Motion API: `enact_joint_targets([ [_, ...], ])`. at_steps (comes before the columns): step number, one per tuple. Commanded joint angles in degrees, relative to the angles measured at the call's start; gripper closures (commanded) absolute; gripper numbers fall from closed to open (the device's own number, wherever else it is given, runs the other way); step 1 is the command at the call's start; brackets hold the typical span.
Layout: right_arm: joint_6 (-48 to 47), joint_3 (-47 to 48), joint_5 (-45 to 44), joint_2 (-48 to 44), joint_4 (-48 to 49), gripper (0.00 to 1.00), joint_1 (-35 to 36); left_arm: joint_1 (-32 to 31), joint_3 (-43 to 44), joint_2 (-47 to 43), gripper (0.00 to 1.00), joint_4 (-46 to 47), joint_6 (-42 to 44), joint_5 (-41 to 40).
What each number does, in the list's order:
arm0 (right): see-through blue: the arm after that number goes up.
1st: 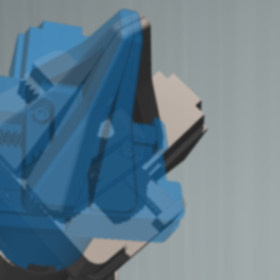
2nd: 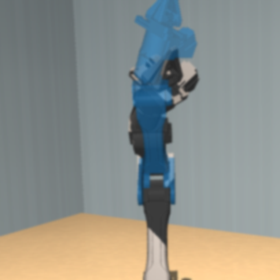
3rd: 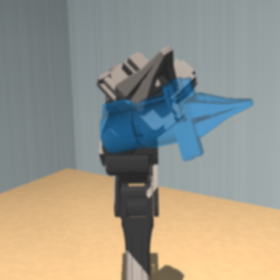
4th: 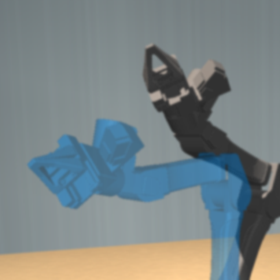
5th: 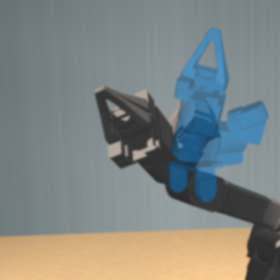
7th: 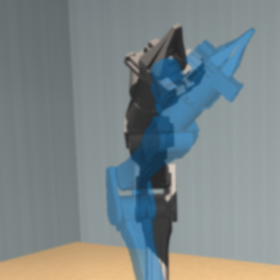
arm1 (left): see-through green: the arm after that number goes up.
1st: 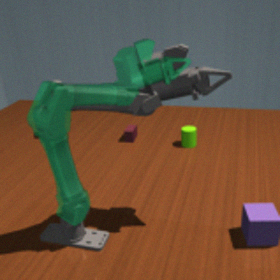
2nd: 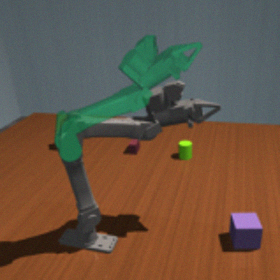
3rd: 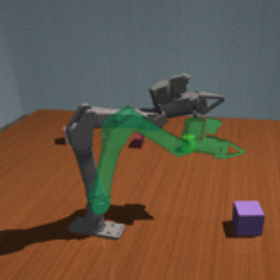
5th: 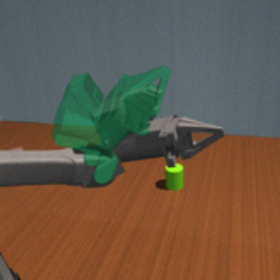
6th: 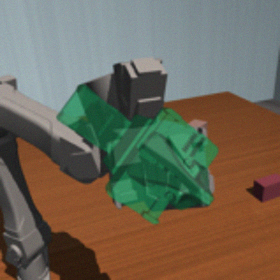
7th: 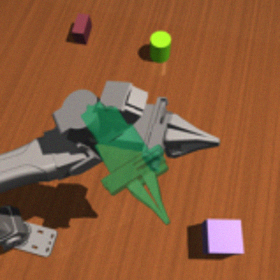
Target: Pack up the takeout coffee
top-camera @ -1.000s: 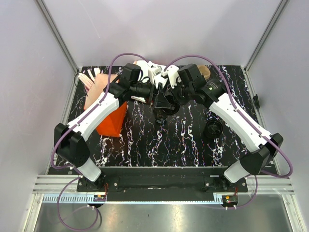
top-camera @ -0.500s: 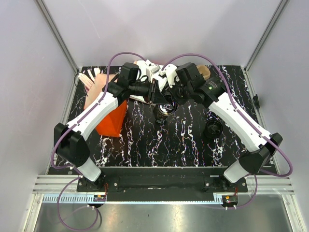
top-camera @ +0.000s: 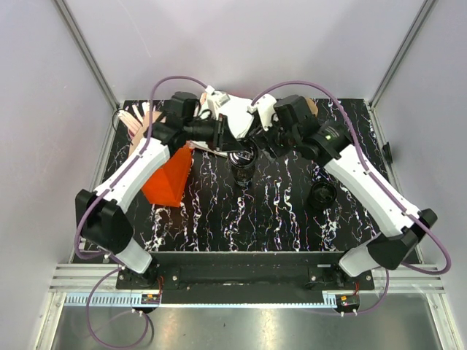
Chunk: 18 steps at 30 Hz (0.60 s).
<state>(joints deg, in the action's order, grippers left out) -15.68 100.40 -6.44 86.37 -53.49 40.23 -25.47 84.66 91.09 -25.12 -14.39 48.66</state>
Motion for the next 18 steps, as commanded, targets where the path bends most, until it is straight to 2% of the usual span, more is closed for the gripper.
enact_joint_targets([
  [1, -1.3, -1.5, -1.5, -4.9, 2.5, 0.29, -2.2, 4.4, -0.5, -5.2, 0.83, -0.7, 3.0, -3.1],
  [9, -5.6, -13.6, 2.3, -8.8, 3.0, 0.30, -3.7, 12.9, 1.1, -7.0, 0.82, -6.7, 7.2, -4.6],
  [12, -7.2, -20.2, 4.3, -10.0, 3.3, 0.30, -5.7, 14.7, 1.0, -8.7, 0.82, -7.9, 8.8, -5.9],
  [18, -13.0, -27.4, 8.3, -10.1, 4.4, 0.31, -11.3, 16.9, -0.1, -12.0, 0.81, -8.4, 9.6, -6.1],
])
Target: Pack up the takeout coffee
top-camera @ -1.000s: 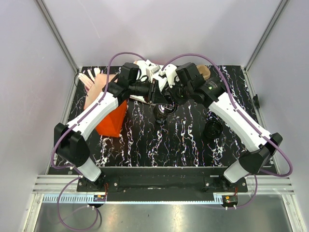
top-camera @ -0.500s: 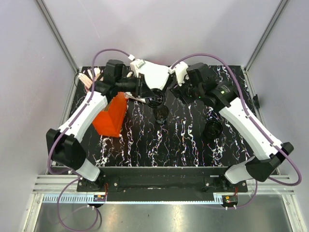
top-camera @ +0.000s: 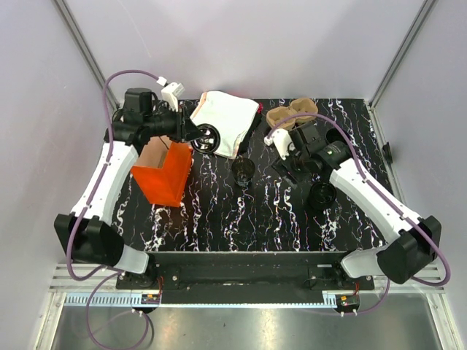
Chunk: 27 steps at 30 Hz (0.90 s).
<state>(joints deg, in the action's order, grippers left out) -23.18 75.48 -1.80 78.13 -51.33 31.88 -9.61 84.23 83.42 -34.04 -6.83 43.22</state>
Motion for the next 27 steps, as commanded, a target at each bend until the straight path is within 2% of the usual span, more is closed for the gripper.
enact_joint_targets([
  [1, -6.3, -4.4, 3.7, -1.7, 3.1, 0.31, -3.5, 1.1, 0.2, -4.8, 0.81, 0.6, 2.2, -0.9],
  [6, -10.7, -7.8, 6.5, 0.9, 5.2, 0.33, -7.3, 1.3, -0.6, -6.1, 0.81, 0.6, 2.4, -1.1],
  [12, -14.5, -9.1, 8.5, 5.9, 6.9, 0.35, -8.1, 1.3, -2.0, -7.5, 0.80, 1.1, 2.4, -1.2],
  [20, -17.9, -10.4, 4.9, 12.2, 10.7, 0.36, -9.1, 1.3, -3.1, -7.9, 0.80, 1.7, 2.1, -0.9],
  [27, -21.5, -12.6, 2.7, 11.4, 10.7, 0.37, -11.2, 1.3, -3.9, -8.4, 0.80, 2.3, 1.8, -0.4],
])
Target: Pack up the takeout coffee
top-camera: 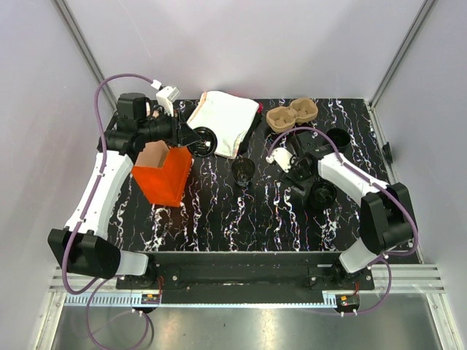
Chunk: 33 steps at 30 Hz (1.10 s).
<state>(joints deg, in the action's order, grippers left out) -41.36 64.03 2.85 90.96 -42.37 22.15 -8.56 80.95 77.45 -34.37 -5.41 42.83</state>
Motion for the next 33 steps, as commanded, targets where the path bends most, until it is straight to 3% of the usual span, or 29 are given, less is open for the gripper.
enact_joint_targets([
  [1, -3.7, -1.4, -2.1, -1.5, 1.9, 0.36, -1.8, 0.2, -0.9, -2.5, 0.80, 3.0, 0.2, 0.1],
  [22, -11.2, -11.4, -5.1, -8.6, 0.0, 0.41, -11.8, 0.2, -1.7, -3.0, 0.79, 4.3, -0.9, 1.2],
  [33, -13.3, -10.3, -4.6, -11.9, -1.0, 0.41, -17.1, 0.2, -2.2, -3.3, 0.79, 4.8, -1.4, 1.7],
])
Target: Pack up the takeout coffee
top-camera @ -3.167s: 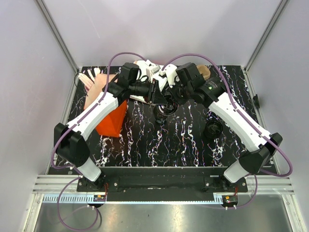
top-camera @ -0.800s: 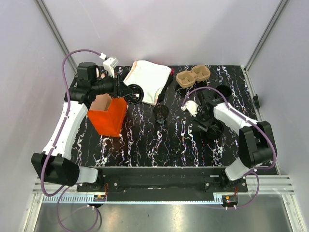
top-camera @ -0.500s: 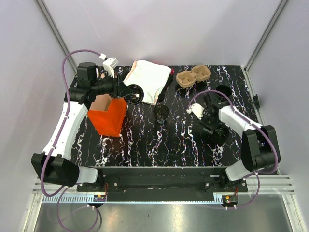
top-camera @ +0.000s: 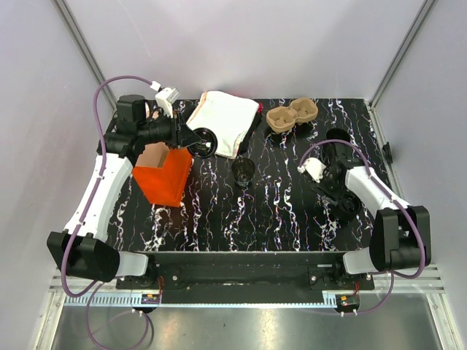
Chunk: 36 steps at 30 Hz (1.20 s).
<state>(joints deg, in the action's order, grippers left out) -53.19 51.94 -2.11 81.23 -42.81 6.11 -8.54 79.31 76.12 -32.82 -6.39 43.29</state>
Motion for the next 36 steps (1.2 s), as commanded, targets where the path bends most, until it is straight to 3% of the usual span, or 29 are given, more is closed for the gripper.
enact_joint_targets([
  [1, -0.4, 3.3, 1.0, -2.3, -1.0, 0.41, -1.2, 0.2, -0.6, -2.1, 0.79, 3.5, -0.5, 1.3],
  [8, 6.7, 15.6, 13.4, -4.3, -7.1, 0.35, -1.0, -0.4, -0.6, -2.3, 0.78, 3.5, -0.4, 1.4],
  [11, 11.2, 21.2, 22.8, -5.3, -9.0, 0.33, -0.8, -1.5, -0.8, -2.0, 0.78, 3.4, -0.1, 1.1],
  [16, 19.0, 28.5, 29.6, -7.5, -7.4, 0.31, 2.3, -3.7, -1.2, -1.2, 0.77, 4.1, -0.5, 1.4],
  [20, 17.7, 28.3, 18.3, -10.4, -1.9, 0.29, 17.4, -3.9, 1.4, 1.3, 0.77, 2.6, -2.4, 3.0],
  [24, 14.0, 30.4, 10.2, -9.3, -0.6, 0.28, 27.1, -3.9, 4.4, 6.0, 0.77, -0.1, -4.8, 3.3],
  [32, 7.5, 39.6, -4.0, -3.5, -1.9, 0.27, 39.3, -4.2, 10.7, 14.8, 0.76, -7.7, -6.6, 3.6],
  [36, 5.8, 46.4, -6.1, 2.0, -3.0, 0.27, 44.2, -4.5, 11.1, 17.9, 0.76, -8.0, -7.1, 4.6],
])
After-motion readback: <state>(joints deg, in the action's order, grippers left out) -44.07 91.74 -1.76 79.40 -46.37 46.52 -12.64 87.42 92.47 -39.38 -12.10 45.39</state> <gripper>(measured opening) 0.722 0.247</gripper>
